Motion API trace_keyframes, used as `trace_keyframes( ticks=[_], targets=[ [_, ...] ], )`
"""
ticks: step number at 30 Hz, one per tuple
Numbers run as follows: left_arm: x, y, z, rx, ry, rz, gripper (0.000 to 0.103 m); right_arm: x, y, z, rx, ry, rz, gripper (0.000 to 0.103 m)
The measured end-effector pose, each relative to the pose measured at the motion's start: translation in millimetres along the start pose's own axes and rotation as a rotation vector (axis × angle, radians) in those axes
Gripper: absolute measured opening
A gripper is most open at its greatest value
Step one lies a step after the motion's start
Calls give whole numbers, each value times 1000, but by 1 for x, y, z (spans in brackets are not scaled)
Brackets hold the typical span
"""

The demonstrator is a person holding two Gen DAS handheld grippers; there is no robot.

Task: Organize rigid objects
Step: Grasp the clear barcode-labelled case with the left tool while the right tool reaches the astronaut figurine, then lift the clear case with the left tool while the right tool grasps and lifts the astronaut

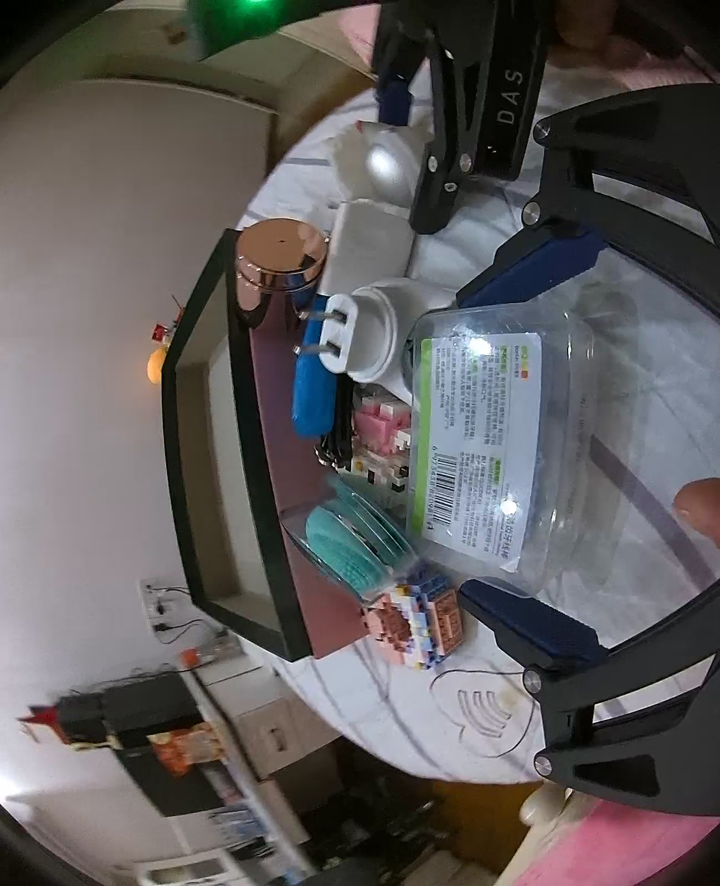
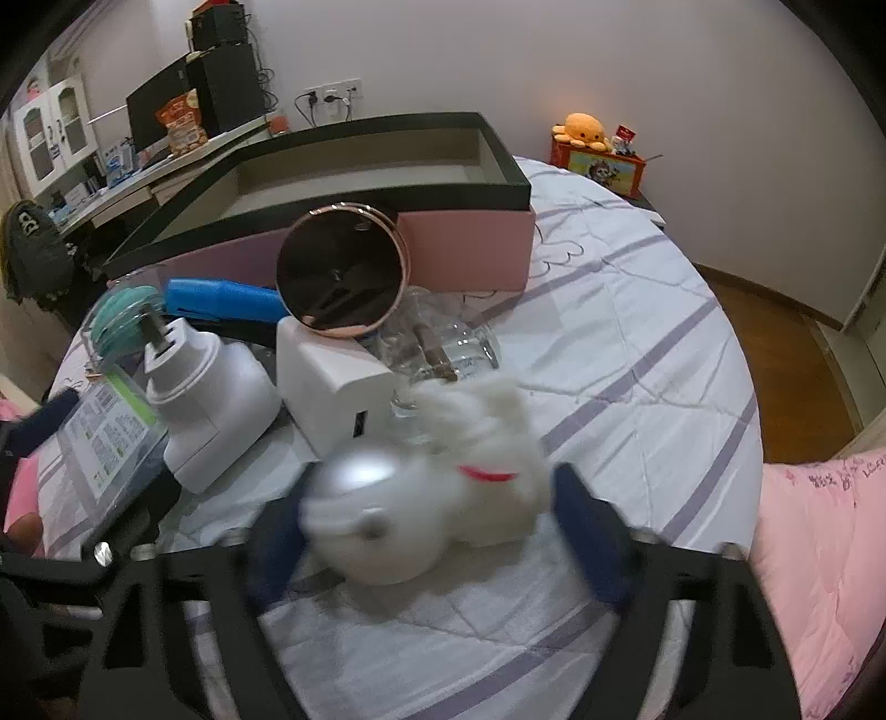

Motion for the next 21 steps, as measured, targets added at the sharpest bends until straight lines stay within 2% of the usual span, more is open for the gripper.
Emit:
trace_keyframes(
  ticks=[10,21],
  targets=[
    [-4,-24,-1,-5,-52,39,96,-2,-9,10,-44,26,6,73],
    [-14,-45,-9,-31,-81,81,95,-10,-32,16,-75,27,54,73]
  ],
)
Point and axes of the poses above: each gripper's, at about its wrist camera, not at the fingertips, and y roughly the way its jaws point, z to its right, x to its underside, the point moved 5 cm from there along y, roughly the way its jaws point, and after that the axes turned 5 degrees about x, right-handed, at the moved point
